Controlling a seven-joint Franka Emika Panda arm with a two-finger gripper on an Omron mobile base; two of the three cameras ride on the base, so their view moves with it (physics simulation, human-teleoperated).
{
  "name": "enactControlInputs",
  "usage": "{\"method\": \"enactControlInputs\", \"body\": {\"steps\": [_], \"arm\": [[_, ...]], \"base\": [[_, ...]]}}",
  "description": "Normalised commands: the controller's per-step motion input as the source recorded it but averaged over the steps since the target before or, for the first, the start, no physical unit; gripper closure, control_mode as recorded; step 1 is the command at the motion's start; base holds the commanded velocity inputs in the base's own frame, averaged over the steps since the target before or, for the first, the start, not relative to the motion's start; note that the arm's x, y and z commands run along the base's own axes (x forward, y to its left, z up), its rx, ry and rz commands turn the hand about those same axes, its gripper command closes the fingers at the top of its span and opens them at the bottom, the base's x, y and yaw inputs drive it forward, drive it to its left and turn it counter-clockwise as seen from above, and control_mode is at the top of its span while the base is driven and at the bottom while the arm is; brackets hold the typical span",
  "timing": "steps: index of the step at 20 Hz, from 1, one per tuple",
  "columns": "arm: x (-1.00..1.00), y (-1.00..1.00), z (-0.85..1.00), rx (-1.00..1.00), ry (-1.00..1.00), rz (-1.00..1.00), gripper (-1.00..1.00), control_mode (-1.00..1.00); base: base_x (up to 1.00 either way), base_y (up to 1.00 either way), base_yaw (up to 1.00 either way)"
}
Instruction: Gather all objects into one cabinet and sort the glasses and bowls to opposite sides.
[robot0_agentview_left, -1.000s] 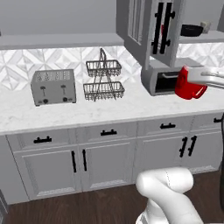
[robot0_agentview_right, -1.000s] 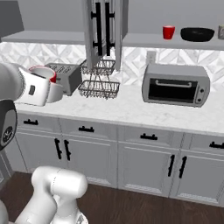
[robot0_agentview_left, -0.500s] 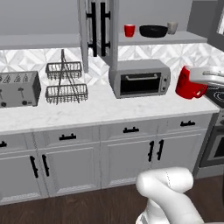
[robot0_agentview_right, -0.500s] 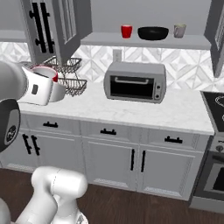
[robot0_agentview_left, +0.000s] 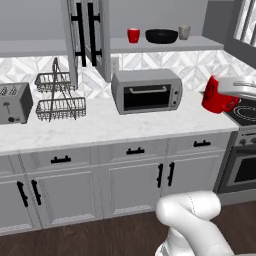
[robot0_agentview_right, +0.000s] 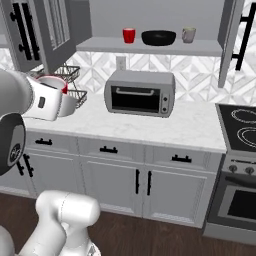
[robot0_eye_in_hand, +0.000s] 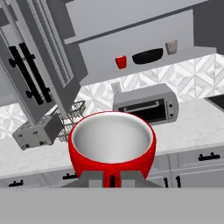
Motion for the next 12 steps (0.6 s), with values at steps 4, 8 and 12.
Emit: {"method": "enactControlInputs", "body": {"steps": [4, 8, 12], "arm": [[0.00, 0.00, 0.00, 0.00, 0.00, 0.00, 1.00, 1.00], [0.00, 0.00, 0.00, 0.00, 0.00, 0.00, 1.00, 1.00], [0.00, 0.00, 0.00, 0.00, 0.00, 0.00, 1.00, 1.00]], "base": [[0.40, -0.04, 0.00], [0.54, -0.14, 0.00], [0.56, -0.16, 0.00]]}}
